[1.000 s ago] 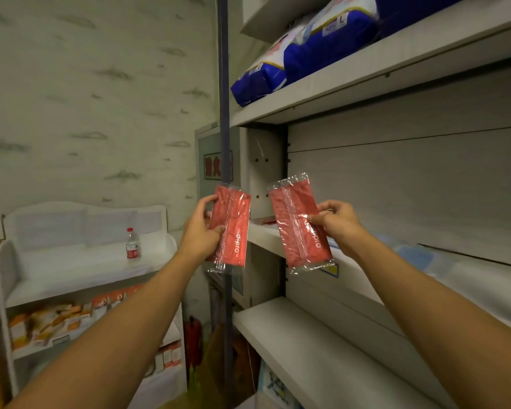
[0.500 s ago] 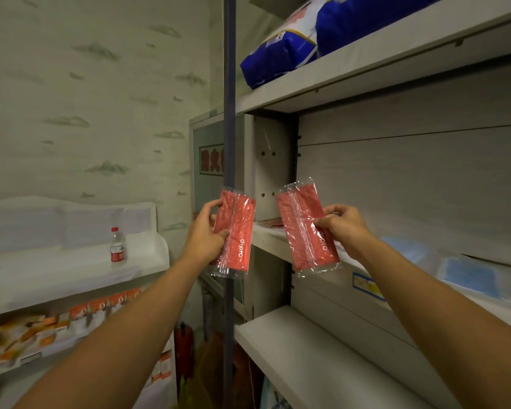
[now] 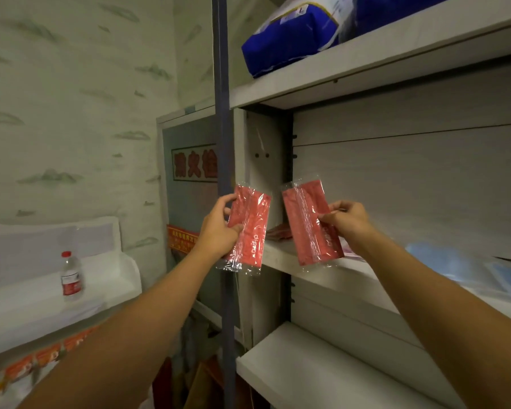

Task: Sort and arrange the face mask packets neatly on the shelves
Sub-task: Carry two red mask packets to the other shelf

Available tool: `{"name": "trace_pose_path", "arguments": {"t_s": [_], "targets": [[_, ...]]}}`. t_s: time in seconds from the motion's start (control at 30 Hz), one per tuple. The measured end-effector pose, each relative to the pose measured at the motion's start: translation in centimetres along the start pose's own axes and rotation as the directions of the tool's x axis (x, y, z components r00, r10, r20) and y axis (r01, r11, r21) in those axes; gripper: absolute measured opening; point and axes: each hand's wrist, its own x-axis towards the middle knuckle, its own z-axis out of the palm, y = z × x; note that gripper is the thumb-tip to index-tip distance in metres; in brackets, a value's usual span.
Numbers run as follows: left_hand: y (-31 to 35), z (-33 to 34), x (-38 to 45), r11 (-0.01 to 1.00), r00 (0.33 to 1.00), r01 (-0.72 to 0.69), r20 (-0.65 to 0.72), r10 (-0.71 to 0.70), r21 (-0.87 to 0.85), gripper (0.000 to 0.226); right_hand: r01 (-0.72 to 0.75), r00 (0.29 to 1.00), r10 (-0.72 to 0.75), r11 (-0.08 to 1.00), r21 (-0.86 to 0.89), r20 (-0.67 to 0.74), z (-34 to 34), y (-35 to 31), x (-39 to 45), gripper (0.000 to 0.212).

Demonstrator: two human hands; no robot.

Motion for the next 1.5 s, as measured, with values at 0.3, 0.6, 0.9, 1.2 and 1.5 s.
{"name": "trace_pose_path", "arguments": {"t_s": [0.3,0.6,0.9,1.2,1.5], "targets": [[-3.7,4.0,7.1,0.984,0.990,0.088,0.120,-0.069,-0.157,0.067,0.028,0.996,-0.030,0.999,-0.027,-0.089,0.6,0.7,5.1,0.026],[-5.8,7.6,13.9,0.962,0.965,0.153,0.242,-0.097,-0.225,0.066,0.028,0.988,-0.036,0.998,-0.057,-0.153,0.5,1.6,12.4,0.021],[-9.2,11.2,19.0,0.954,0.942,0.213,0.302,-0.143,-0.212,0.067,-0.003,0.984,-0.006,0.999,-0.050,-0.177,0.0,3.0,16.8,0.021],[-12.9,15.3,23.6,0.980,0.892,0.191,0.427,-0.147,-0.060,0.067,-0.015,0.965,0.003,0.999,-0.045,-0.263,-1.6,4.1,17.8,0.022],[-14.5,17.4,24.1,0.976,0.849,0.030,0.510,-0.139,0.217,0.060,-0.025,0.942,0.010,0.999,-0.042,-0.334,-2.9,4.4,17.6,0.018]]}}
